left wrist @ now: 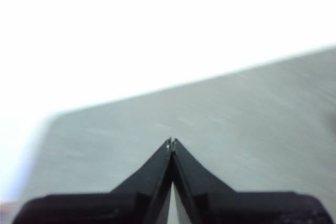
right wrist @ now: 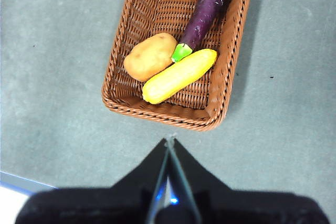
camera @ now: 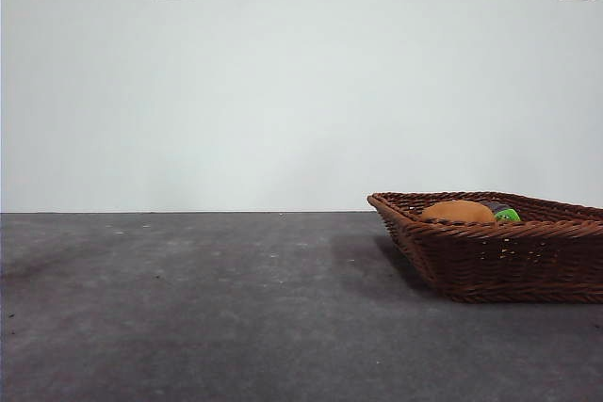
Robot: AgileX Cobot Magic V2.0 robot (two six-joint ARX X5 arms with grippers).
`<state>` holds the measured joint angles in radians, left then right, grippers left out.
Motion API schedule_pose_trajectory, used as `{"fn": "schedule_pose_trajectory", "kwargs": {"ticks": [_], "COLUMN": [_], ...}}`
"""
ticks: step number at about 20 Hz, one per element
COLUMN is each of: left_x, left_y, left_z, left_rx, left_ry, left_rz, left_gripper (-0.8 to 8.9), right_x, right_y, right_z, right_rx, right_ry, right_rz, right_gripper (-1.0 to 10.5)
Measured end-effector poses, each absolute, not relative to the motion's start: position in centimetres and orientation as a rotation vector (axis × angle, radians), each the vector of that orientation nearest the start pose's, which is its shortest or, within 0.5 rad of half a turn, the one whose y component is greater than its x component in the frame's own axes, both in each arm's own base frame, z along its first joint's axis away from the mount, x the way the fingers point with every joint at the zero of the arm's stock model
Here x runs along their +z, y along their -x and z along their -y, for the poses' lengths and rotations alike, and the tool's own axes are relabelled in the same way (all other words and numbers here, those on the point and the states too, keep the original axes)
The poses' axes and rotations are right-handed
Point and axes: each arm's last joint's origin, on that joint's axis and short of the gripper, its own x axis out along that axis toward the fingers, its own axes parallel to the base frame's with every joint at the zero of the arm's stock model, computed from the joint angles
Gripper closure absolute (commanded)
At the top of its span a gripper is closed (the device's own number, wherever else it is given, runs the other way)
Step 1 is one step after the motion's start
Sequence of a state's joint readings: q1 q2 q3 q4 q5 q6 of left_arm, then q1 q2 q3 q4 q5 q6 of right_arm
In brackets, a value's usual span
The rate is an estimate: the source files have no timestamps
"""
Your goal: Help me put the vegetables on the table into the basket
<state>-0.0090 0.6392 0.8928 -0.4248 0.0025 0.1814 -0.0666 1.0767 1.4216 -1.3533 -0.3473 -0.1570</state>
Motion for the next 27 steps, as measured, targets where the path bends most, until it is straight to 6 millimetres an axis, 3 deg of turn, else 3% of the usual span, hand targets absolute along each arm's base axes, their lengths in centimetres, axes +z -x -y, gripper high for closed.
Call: {"fn": "schedule_pose_trajectory", "kwargs": {"ticks": [3, 5, 8, 14, 17, 21, 27], "left_x": [37.3, 37.0, 33.4, 23.1, 19.0, 15.9, 15.2], "left_y": [-9.8, -8.7, -9.0, -9.7, -9.6, -9.6, -9.5], "left_z": [-0.9, -1.0, -1.0, -1.0, -1.0, -1.0, -0.9], "left_rx": [0.08, 0.108, 0.111, 0.102, 0.098, 0.098, 0.084], "left_ry": [-0.232, -0.246, -0.243, -0.126, -0.069, 0.006, 0.031], "left_rz": [-0.079, -0.03, -0.003, -0.007, -0.047, -0.098, -0.165], "left_gripper": [8.17, 8.17, 8.17, 8.17, 8.17, 8.17, 8.17], "right_x": [39.5, 39.5, 39.5, 39.5, 39.5, 39.5, 39.5], "right_y": [-15.6, -15.6, -15.6, -15.6, -15.6, -15.6, -15.6], "right_z": [0.1, 0.1, 0.1, 0.1, 0.1, 0.1, 0.1], "right_rx": [0.333, 0.333, 0.333, 0.333, 0.333, 0.333, 0.333], "right_ry": [-0.065, -0.065, -0.064, -0.064, -0.065, -0.064, -0.065], "right_rz": [-0.965, -0.965, -0.965, -0.965, -0.965, -0.965, -0.965], "right_gripper": [9.5, 9.5, 9.5, 9.5, 9.5, 9.5, 9.5]}}
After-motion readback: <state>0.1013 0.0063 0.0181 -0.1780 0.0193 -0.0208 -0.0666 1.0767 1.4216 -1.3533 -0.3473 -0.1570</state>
